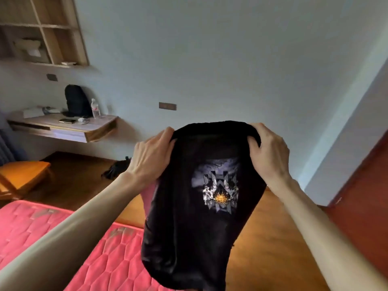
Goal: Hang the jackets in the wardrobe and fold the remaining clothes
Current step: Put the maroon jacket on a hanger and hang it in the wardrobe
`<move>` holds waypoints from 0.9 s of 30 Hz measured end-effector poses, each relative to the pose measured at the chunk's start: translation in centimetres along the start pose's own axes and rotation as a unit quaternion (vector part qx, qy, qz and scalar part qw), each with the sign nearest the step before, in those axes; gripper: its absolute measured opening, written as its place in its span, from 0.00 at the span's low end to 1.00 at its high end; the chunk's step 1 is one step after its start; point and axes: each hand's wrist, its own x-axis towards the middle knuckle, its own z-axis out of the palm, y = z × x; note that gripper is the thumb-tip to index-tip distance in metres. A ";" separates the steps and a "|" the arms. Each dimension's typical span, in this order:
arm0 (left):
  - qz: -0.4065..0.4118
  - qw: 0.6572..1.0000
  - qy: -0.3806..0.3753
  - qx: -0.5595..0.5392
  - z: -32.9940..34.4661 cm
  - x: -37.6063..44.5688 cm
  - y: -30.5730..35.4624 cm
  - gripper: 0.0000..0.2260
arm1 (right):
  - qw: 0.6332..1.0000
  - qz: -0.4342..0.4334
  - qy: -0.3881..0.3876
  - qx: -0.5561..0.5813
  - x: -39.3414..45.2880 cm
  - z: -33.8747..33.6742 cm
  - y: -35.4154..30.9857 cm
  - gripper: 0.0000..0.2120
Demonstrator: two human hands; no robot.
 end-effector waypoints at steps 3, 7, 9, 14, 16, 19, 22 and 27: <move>0.010 0.999 0.006 -0.051 2.7 2.5 5.1 0.06 | 1.000 0.011 0.015 -0.001 -0.8 -3.3 3.7 0.08; -0.001 0.997 0.003 -0.082 5.2 5.5 10.9 0.07 | 0.998 0.033 0.043 -0.026 -1.3 -8.1 8.5 0.06; 0.019 0.997 0.005 -0.074 6.3 6.8 13.6 0.08 | 0.996 0.058 0.055 -0.050 -1.6 -10.7 11.4 0.08; 0.073 0.994 -0.015 -0.080 9.4 9.0 20.8 0.10 | 0.989 0.099 0.072 -0.080 -3.2 -16.3 17.3 0.09; 0.082 0.991 -0.026 -0.102 11.1 9.2 23.3 0.11 | 0.988 0.110 0.072 -0.076 -3.9 -18.1 19.2 0.08; 0.108 0.984 -0.047 -0.135 13.7 9.4 26.4 0.14 | 0.987 0.126 0.069 -0.072 -5.3 -20.6 21.6 0.06; 0.145 0.972 -0.081 -0.165 16.3 9.8 29.1 0.19 | 0.982 0.139 0.078 -0.097 -6.7 -23.1 23.4 0.06; 0.203 0.946 -0.115 -0.224 20.9 10.9 33.9 0.17 | 0.951 0.207 0.107 -0.201 -9.1 -26.3 25.6 0.05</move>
